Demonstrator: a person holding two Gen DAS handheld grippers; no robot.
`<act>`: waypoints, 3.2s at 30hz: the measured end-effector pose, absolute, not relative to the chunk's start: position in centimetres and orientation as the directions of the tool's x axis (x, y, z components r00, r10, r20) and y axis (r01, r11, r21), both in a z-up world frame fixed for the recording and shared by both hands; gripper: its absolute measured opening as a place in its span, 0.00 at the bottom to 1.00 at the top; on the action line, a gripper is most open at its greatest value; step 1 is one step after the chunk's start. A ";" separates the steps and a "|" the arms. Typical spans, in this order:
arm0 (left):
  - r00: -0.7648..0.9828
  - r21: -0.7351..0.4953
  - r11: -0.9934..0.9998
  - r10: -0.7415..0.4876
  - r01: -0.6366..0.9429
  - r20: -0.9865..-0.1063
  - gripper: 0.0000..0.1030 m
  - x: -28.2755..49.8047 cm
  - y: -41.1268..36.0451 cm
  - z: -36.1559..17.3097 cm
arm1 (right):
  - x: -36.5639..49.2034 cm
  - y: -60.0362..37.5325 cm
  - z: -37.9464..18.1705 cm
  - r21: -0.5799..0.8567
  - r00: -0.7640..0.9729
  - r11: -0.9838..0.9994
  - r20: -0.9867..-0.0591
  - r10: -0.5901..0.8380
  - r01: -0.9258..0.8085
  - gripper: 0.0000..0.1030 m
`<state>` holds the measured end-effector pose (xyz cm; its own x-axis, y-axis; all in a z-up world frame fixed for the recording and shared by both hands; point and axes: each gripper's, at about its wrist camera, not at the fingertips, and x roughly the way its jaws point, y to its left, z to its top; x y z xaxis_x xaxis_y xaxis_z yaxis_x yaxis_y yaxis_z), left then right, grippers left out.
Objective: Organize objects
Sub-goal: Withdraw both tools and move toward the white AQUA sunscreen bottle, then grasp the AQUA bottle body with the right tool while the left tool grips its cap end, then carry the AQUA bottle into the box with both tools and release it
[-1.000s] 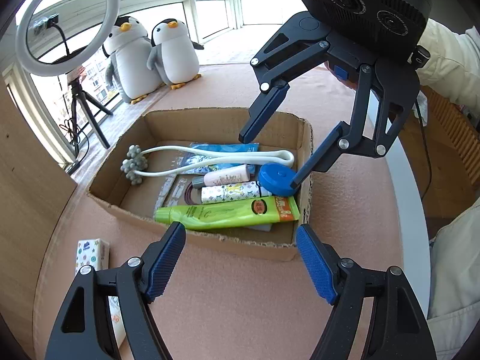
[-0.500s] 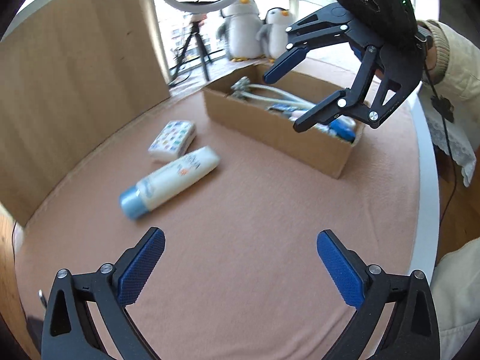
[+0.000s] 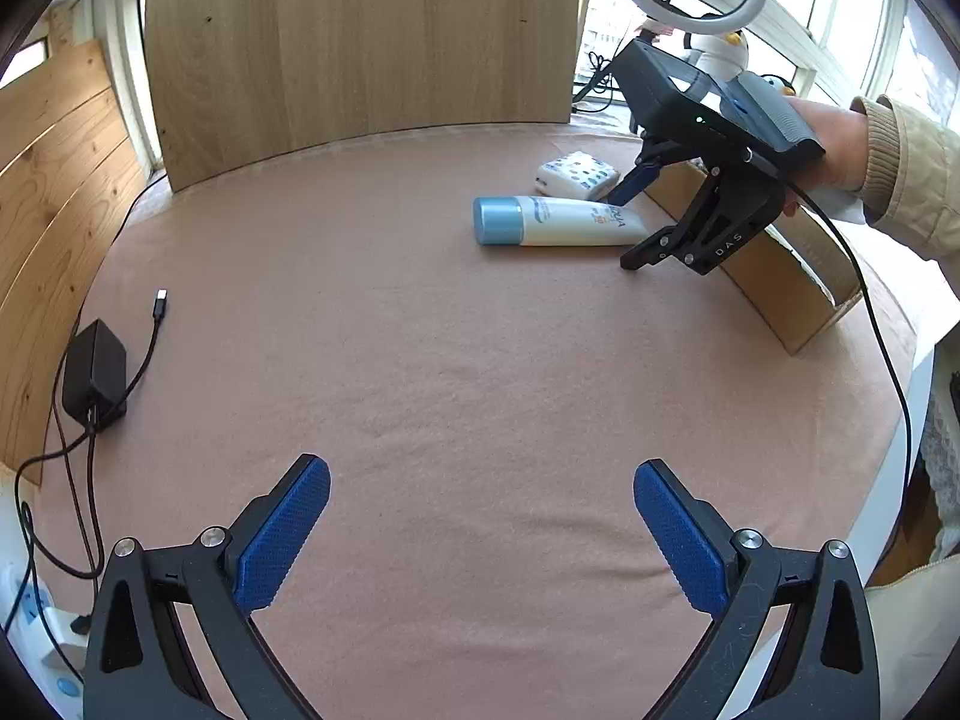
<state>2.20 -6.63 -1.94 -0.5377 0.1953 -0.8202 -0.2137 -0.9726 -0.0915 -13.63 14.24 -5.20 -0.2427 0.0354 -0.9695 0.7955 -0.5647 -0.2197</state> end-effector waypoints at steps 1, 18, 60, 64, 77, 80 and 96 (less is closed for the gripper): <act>-0.534 -0.097 -0.976 0.187 -0.193 -0.825 1.00 2.3 -7.0 -2.0 | -13.4 14.2 -5.2 -0.208 -0.233 -0.574 -0.972 0.032 0.792 0.56; -0.456 -0.272 -0.949 0.174 0.158 -0.873 1.00 0.2 -9.6 -4.9 | -0.9 7.0 -4.9 -0.127 -0.284 -0.763 -0.956 -0.076 0.634 0.39; -0.368 -0.163 -0.954 0.061 0.253 -0.928 0.57 -1.5 -3.1 -5.1 | 12.2 4.0 -4.4 0.004 -0.496 -0.926 -0.844 -0.205 0.377 0.35; -0.378 -0.167 -0.954 0.064 0.248 -0.924 0.56 -1.7 -2.9 -4.6 | 12.7 3.9 -4.2 0.004 -0.505 -0.929 -0.838 -0.205 0.371 0.35; -0.452 -0.166 -0.966 0.060 0.200 -0.890 0.56 -3.0 -1.4 -0.2 | 12.2 5.7 -1.7 -0.019 -0.587 -0.941 -0.786 -0.195 0.338 0.35; -0.472 -0.161 -0.970 0.058 0.181 -0.880 0.56 -3.7 -0.6 0.9 | 9.8 7.3 -1.6 -0.018 -0.601 -0.945 -0.775 -0.194 0.327 0.35; -0.505 -0.148 -0.983 0.076 0.105 -0.860 0.55 -5.5 2.6 3.3 | 7.0 11.2 -1.2 -0.017 -0.648 -0.965 -0.744 -0.163 0.263 0.35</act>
